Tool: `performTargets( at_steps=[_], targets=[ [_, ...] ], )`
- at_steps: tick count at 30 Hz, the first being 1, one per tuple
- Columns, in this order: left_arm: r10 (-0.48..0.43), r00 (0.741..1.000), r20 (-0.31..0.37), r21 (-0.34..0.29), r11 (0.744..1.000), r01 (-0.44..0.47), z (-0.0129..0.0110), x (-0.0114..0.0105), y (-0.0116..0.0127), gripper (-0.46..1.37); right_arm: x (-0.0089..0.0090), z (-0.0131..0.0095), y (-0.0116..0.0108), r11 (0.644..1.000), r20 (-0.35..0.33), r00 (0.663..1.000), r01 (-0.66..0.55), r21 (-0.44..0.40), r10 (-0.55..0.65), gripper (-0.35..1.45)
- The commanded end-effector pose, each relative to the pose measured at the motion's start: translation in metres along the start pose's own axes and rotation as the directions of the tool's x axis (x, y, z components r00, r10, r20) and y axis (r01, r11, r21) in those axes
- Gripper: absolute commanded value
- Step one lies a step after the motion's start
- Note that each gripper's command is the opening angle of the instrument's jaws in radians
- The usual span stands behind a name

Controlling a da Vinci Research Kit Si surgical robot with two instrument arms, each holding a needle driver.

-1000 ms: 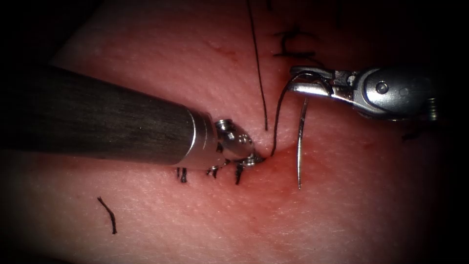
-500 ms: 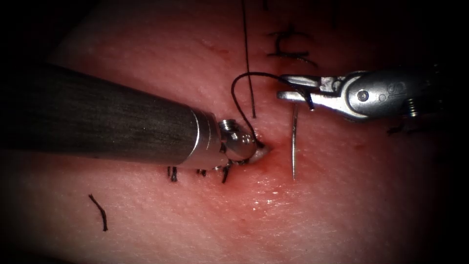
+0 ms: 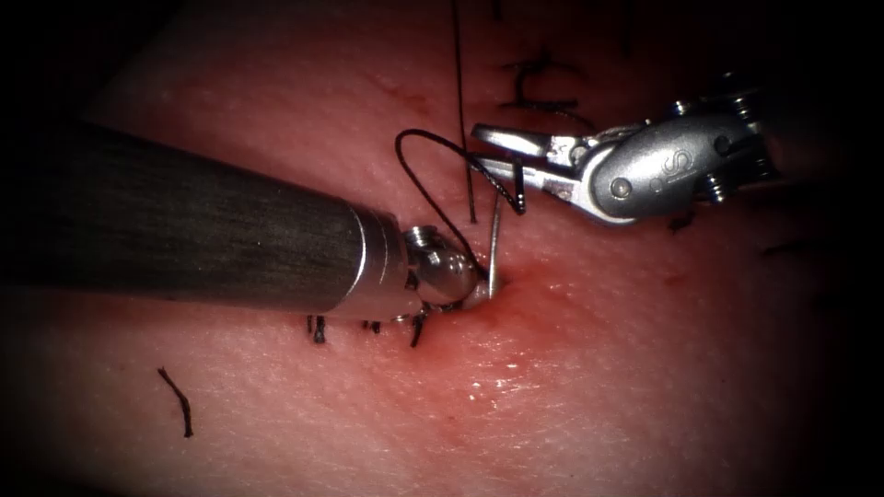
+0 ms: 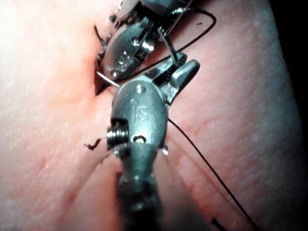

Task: Wound Closure
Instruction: Insert the needle through the bottom of the skin with the right

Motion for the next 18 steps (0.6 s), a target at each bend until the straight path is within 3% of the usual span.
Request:
performTargets(
  at_steps=[1,18],
  targets=[
    [0.000,1.000,0.000,0.001,1.000,0.000,0.0000,0.0000,0.0000,1.17,-0.0001,0.0001,0.0000,1.000,-0.006,1.000,0.015,-0.004,-0.015,-0.35],
    [-0.006,1.000,0.000,-0.006,1.000,0.006,-0.0006,0.0001,-0.0001,1.20,-0.0021,0.0006,-0.0031,0.988,-0.035,0.988,0.152,0.029,-0.151,-0.35]
  ],
)
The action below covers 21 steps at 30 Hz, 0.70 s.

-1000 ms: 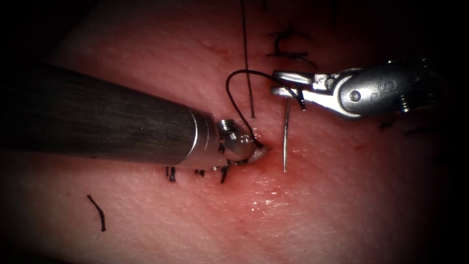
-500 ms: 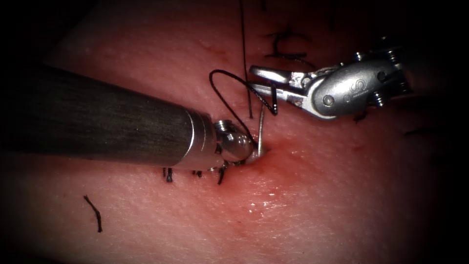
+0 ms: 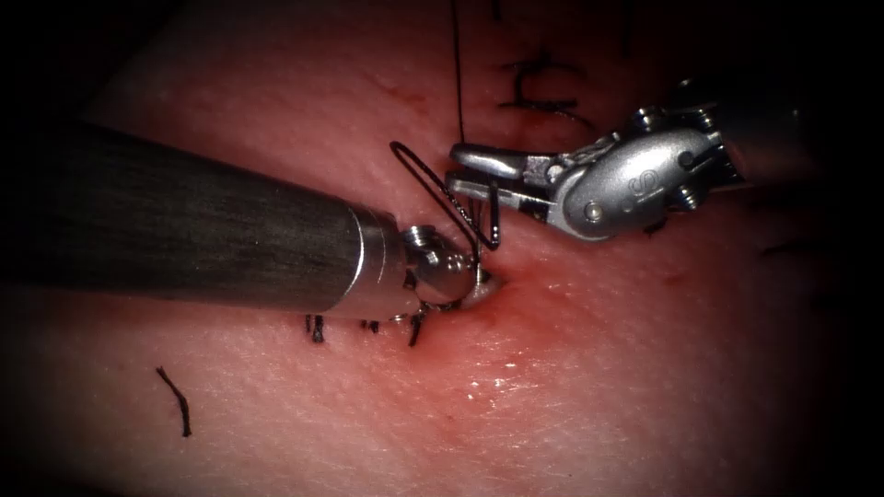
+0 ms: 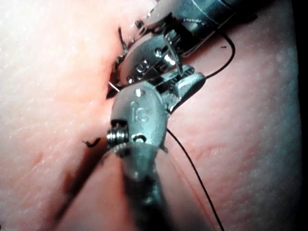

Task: Wound Closure
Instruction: Insert the needle through the bottom of the skin with the right

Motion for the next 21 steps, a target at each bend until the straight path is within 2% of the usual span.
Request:
performTargets(
  at_steps=[1,5,7,15,17,18,19,21],
  targets=[
    [-0.009,1.000,0.000,-0.001,1.000,0.009,-0.0002,0.0000,0.0000,1.22,0.0000,0.0000,-0.0006,1.000,-0.002,1.000,0.006,0.004,-0.006,-0.35],
    [-0.020,1.000,0.000,-0.001,1.000,0.020,-0.0006,0.0000,-0.0001,1.19,0.0001,-0.0004,-0.0022,1.000,-0.010,1.000,0.018,0.013,-0.018,-0.35],
    [-0.031,1.000,0.001,0.007,0.999,0.031,-0.0008,-0.0001,0.0001,1.09,0.0001,-0.0007,-0.0030,1.000,-0.010,1.000,0.026,0.014,-0.025,-0.35],
    [-0.061,0.998,-0.009,0.010,0.998,0.061,-0.0016,0.0004,0.0008,0.77,-0.0002,-0.0008,-0.0034,0.999,-0.004,1.000,0.030,0.021,-0.030,-0.35],
    [-0.070,0.997,-0.028,0.018,0.997,0.071,-0.0028,0.0009,0.0014,0.50,-0.0004,-0.0011,-0.0036,0.999,0.006,0.999,0.033,0.020,-0.033,-0.35],
    [-0.071,0.997,-0.028,0.019,0.997,0.071,-0.0030,0.0009,0.0015,0.46,-0.0005,-0.0011,-0.0037,0.999,0.005,0.999,0.033,0.020,-0.033,-0.35],
    [-0.061,0.997,-0.040,0.030,0.998,0.062,-0.0038,0.0011,0.0019,0.32,-0.0007,-0.0014,-0.0037,0.999,0.014,0.999,0.035,0.016,-0.035,-0.35],
    [-0.031,0.998,-0.057,0.047,0.998,0.033,-0.0050,0.0015,0.0024,0.22,-0.0011,-0.0019,-0.0037,0.999,0.024,0.999,0.037,0.013,-0.037,-0.35]
  ],
)
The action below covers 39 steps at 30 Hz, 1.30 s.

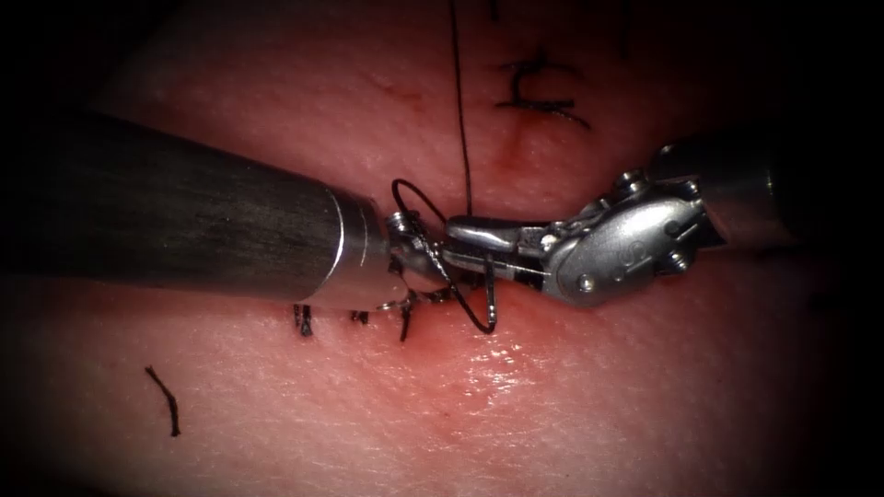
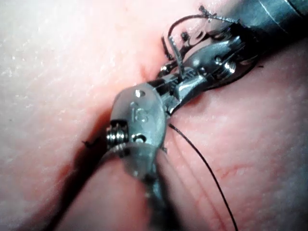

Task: Wound Closure
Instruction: Insert the needle through the bottom of the skin with the right

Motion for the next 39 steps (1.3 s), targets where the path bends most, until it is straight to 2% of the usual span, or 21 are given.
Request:
performTargets(
  at_steps=[1,4,10,20,26,31,39],
  targets=[
    [0.020,1.000,-0.016,-0.003,1.000,-0.020,-0.0002,0.0001,0.0001,0.21,0.0000,-0.0002,0.0001,1.000,0.005,1.000,0.005,-0.011,-0.005,-0.35],
    [0.036,0.998,-0.045,0.013,0.999,-0.035,-0.0020,0.0007,0.0008,0.18,-0.0005,-0.0008,0.0003,1.000,0.017,1.000,-0.006,-0.016,0.006,-0.35],
    [0.038,0.997,-0.061,0.015,0.999,-0.037,-0.0032,0.0007,0.0023,0.09,-0.0009,-0.0012,0.0006,0.999,0.028,0.999,-0.025,-0.025,0.025,-0.35],
    [0.072,0.987,-0.141,0.036,0.997,-0.067,-0.0029,0.0012,0.0065,-0.17,-0.0020,-0.0009,0.0016,0.994,0.049,0.994,-0.097,-0.053,0.099,-0.35],
    [0.100,0.976,-0.193,0.062,0.994,-0.090,-0.0022,0.0020,0.0090,-0.24,-0.0027,-0.0001,0.0026,0.982,0.058,0.982,-0.176,-0.069,0.180,-0.35],
    [0.102,0.973,-0.207,0.060,0.994,-0.091,-0.0016,0.0020,0.0098,-0.27,-0.0030,0.0001,0.0030,0.965,0.068,0.964,-0.253,-0.069,0.257,-0.35],
    [0.121,0.972,-0.204,0.062,0.992,-0.110,-0.0001,0.0008,0.0091,-0.28,-0.0032,0.0000,0.0035,0.932,0.089,0.928,-0.357,-0.062,0.361,-0.35]
  ],
)
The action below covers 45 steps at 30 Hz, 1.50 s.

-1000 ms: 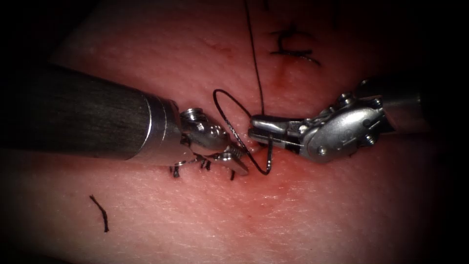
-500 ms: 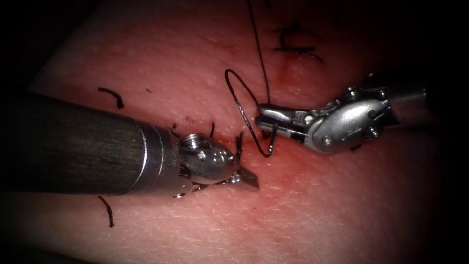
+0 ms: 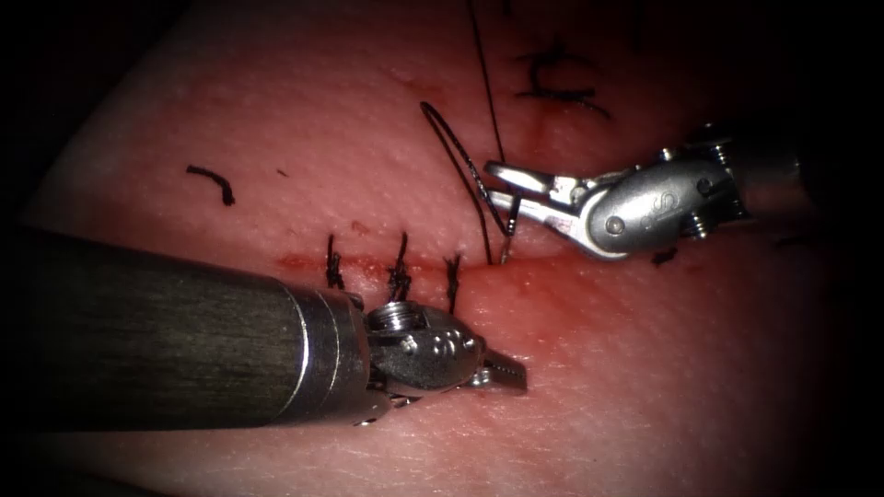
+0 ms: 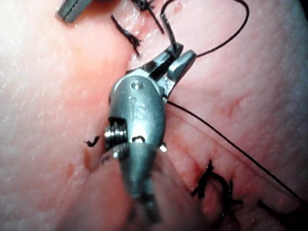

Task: Wound Closure
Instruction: Insert the needle through the bottom of the skin with the right

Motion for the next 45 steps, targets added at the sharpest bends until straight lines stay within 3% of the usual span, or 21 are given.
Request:
performTargets(
  at_steps=[1,14,29,37,45],
  targets=[
    [0.008,1.000,0.001,-0.007,1.000,-0.008,0.0001,-0.0002,-0.0001,-0.28,0.0000,-0.0001,0.0000,1.000,0.004,1.000,-0.013,0.003,0.013,-0.35],
    [0.016,1.000,0.003,-0.010,1.000,-0.016,-0.0004,-0.0013,-0.0004,-0.31,-0.0011,0.0002,0.0014,0.978,0.034,0.982,-0.187,0.090,0.185,-0.35],
    [0.024,1.000,-0.001,-0.025,0.999,-0.024,0.0025,-0.0044,-0.0018,-0.32,-0.0017,0.0009,0.0033,0.927,0.048,0.930,-0.367,0.083,0.364,-0.35],
    [0.028,1.000,0.000,-0.027,0.999,-0.028,0.0026,-0.0055,-0.0022,-0.32,-0.0019,0.0017,0.0036,0.878,0.079,0.885,-0.465,0.113,0.458,-0.35],
    [0.031,1.000,0.001,-0.029,0.999,-0.031,0.0024,-0.0059,-0.0021,-0.35,-0.0022,0.0023,0.0043,0.801,0.109,0.815,-0.580,0.148,0.570,-0.35]
  ],
)
